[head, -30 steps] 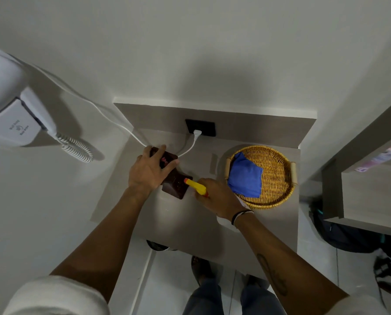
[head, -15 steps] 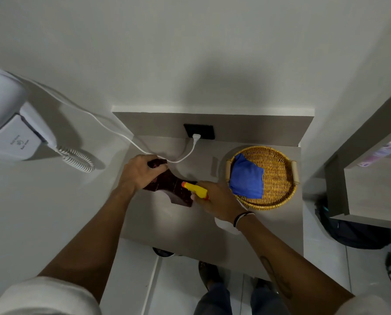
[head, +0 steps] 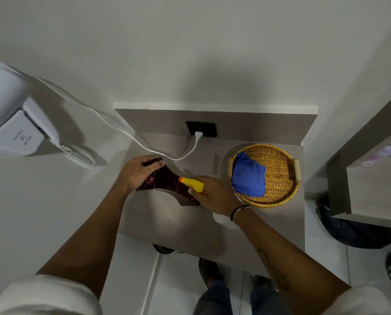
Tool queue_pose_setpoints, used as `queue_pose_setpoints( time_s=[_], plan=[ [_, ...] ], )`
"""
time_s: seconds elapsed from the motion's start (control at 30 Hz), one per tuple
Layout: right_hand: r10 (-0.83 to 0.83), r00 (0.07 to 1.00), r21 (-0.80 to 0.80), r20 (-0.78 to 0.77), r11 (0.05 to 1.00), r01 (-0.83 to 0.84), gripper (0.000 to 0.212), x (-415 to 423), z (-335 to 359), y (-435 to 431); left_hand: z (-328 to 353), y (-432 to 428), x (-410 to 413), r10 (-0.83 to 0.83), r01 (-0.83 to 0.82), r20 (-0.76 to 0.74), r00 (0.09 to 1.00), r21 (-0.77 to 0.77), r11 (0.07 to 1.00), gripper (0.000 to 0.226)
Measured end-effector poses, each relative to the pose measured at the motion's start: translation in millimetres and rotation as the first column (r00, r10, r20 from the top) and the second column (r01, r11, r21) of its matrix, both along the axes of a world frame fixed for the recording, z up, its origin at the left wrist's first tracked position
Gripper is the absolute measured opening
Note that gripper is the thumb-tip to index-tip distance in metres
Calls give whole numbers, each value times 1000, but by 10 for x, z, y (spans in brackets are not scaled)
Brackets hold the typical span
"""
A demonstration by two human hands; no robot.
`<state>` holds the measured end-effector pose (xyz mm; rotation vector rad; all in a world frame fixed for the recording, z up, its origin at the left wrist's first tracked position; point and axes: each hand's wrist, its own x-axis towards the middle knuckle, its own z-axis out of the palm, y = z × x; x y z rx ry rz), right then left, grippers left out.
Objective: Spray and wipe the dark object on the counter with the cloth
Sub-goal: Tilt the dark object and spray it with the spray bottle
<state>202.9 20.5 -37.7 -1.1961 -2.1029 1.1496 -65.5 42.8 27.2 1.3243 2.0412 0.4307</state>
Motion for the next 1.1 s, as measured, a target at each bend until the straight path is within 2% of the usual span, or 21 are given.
queue_pose_setpoints(
  time_s=[0.23,0.37,0.43,0.53,0.63,0.83,0.9,1.0,1.1],
  plan=[
    [13,1000,2,13,1000,-13,22,28,0,-15,8,14,14,-9,9,6,1000,2,1000,38],
    [12,1000,-20,4,1000,-12,25,67,10,-33,-16,25,25,21,-21,-18,1000,19,1000,41],
    [-16,999,-29,-35,999,15,22,91,5,-40,-19,39,42,43,-38,-112,993,45,998,44],
    [-90,995,-35,-48,995,88,19,153,-23,-45,-55,76,103,49,-27,-361,931,67,997,59],
    [-116,992,-61,-53,992,113,18,202,-54,-46,-81,100,190,19,-30,-479,878,-16,999,70],
    [-100,995,-45,-18,994,100,20,186,-110,-33,7,84,195,22,-116,-358,933,-244,963,93],
    [-85,996,-37,-14,996,84,19,159,-132,-43,62,8,179,-58,-23,-301,952,-259,966,105],
    [-47,999,-44,-9,998,47,20,118,-164,-68,126,-63,133,-263,209,-229,937,-233,950,119],
    [-33,999,-43,-16,999,33,15,97,-200,-86,144,-87,119,-381,320,-267,885,-245,915,121]
  ],
)
